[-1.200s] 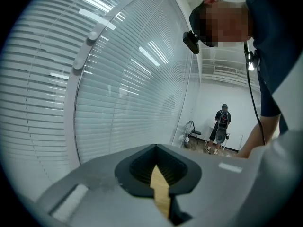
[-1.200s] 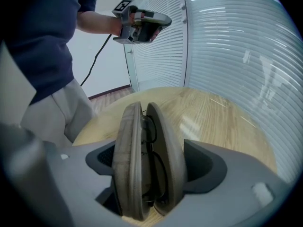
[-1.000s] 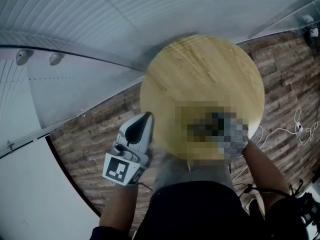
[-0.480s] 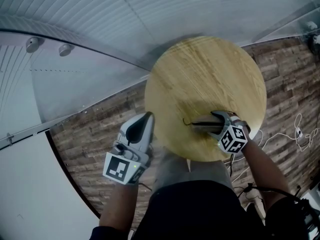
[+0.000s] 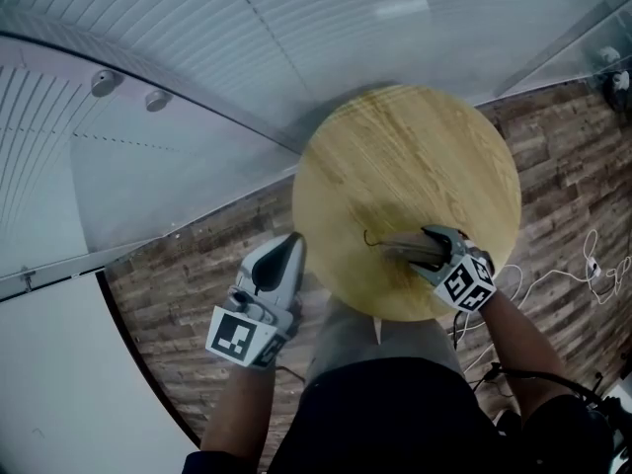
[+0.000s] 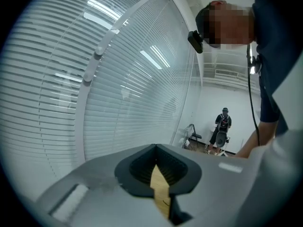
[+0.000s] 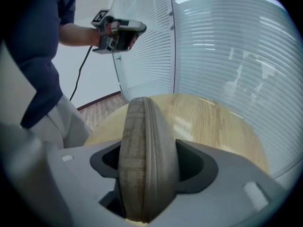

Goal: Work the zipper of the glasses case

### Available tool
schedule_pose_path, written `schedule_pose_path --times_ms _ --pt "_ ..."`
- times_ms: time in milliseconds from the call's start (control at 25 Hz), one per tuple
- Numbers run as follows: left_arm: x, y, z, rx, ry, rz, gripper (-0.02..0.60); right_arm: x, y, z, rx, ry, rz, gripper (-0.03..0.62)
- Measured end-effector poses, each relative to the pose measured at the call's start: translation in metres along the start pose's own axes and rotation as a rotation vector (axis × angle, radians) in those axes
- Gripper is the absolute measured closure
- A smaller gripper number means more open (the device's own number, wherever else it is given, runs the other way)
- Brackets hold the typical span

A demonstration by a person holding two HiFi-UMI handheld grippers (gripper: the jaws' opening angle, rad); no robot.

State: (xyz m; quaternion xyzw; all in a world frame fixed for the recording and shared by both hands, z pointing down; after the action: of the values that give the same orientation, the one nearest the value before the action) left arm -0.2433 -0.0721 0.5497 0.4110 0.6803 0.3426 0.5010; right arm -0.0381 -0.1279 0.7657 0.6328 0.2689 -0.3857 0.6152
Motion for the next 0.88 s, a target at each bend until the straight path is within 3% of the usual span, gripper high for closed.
schedule_pose_path --times_ms 200,440,560,720,880 --pt "0.002 -0.019 0.020 -0.036 0.079 0.040 0.578 0.056 -0.034 0.006 -0.063 0.081 0.116 0.287" --pt "0.005 -0.057 0.035 -0.094 0.165 0.098 0.578 0.130 -0.091 0.007 -0.125 0.108 0.304 0.287" --pt "0.006 -0.072 0.056 -0.123 0.286 0.115 0.531 0.164 -0.107 0.006 -0.132 0.145 0.365 0.287" --pt "0.011 -0.088 0.094 -0.141 0.442 0.125 0.411 0.207 -0.120 0.002 -0.120 0.205 0.448 0.287" --pt "0.016 -0.102 0.122 -0.147 0.536 0.113 0.385 0.255 -0.134 -0.006 -0.079 0.279 0.520 0.287"
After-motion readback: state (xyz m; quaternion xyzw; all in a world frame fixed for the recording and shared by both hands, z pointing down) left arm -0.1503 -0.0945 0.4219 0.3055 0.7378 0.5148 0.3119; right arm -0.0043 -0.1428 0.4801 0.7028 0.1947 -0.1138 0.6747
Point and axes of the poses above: the fingertips, and each gripper's own axes: x backward along the fingers, z to its right, y out of its underside, the point moved 2 cm from there along x, backward along the fingers, and after that the axes turned 8 degrees about -z, right-handed, at the moved point
